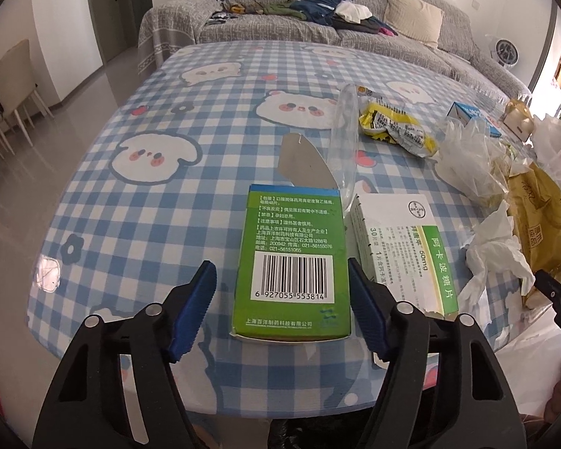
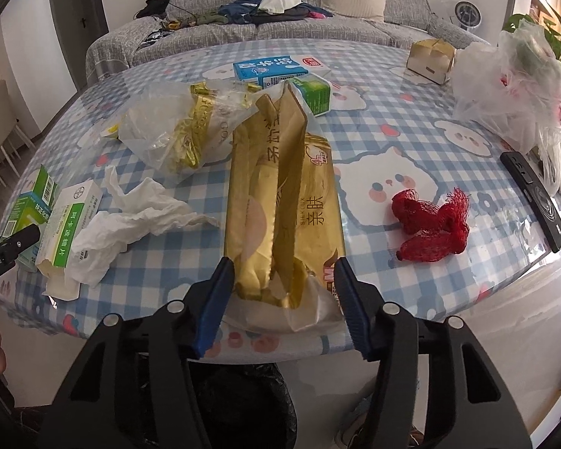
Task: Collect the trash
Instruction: 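Grasp the green medicine box with the left tool while the right tool grasps the gold snack bag, then lift both held items and carry them down over the black trash bin, then open the left tool to drop the green box while the right tool releases the gold bag into the bin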
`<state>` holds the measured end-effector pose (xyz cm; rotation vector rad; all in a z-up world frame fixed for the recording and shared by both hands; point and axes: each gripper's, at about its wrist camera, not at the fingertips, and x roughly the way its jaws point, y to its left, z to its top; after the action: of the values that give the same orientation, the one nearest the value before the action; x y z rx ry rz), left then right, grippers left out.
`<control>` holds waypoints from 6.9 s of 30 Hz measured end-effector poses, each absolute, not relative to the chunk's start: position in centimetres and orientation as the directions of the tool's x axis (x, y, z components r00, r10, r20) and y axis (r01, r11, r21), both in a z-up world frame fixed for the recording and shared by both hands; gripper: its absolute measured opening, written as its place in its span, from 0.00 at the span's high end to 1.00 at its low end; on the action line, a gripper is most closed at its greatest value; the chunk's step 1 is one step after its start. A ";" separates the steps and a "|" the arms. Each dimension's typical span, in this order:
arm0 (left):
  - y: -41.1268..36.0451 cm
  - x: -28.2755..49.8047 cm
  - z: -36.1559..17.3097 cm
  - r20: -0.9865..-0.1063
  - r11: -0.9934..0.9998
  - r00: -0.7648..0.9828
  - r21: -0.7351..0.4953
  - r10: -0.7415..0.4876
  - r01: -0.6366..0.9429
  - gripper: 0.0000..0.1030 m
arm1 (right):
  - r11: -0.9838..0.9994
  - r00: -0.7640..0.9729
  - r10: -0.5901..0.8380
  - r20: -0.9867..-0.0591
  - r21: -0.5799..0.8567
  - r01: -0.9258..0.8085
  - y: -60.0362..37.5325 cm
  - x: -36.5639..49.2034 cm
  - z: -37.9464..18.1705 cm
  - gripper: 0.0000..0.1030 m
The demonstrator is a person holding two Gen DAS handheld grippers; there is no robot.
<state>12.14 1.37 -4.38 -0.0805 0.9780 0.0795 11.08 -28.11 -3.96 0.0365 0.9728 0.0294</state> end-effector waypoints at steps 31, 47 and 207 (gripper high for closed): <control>0.4 9.8 -2.6 -0.798 0.996 0.603 -0.058 -0.001 -0.074 0.56 | 0.998 0.596 0.021 -0.803 0.048 0.029 -29.5 9.5 -2.2 0.70; -0.8 6.8 -0.9 -0.784 0.996 0.620 -0.070 -0.025 -0.049 0.56 | 0.998 0.652 0.028 -0.758 0.053 0.018 -29.5 7.4 0.2 0.73; -2.5 -6.6 -12.0 -0.883 0.995 0.470 -0.053 -0.009 -0.081 0.06 | 0.982 0.350 0.160 -0.923 0.111 -0.155 -18.0 -5.9 -17.4 0.72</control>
<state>-6.65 -2.50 -11.99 -0.0915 1.0811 0.0444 -5.86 -17.97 -17.38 0.0045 1.1965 0.2038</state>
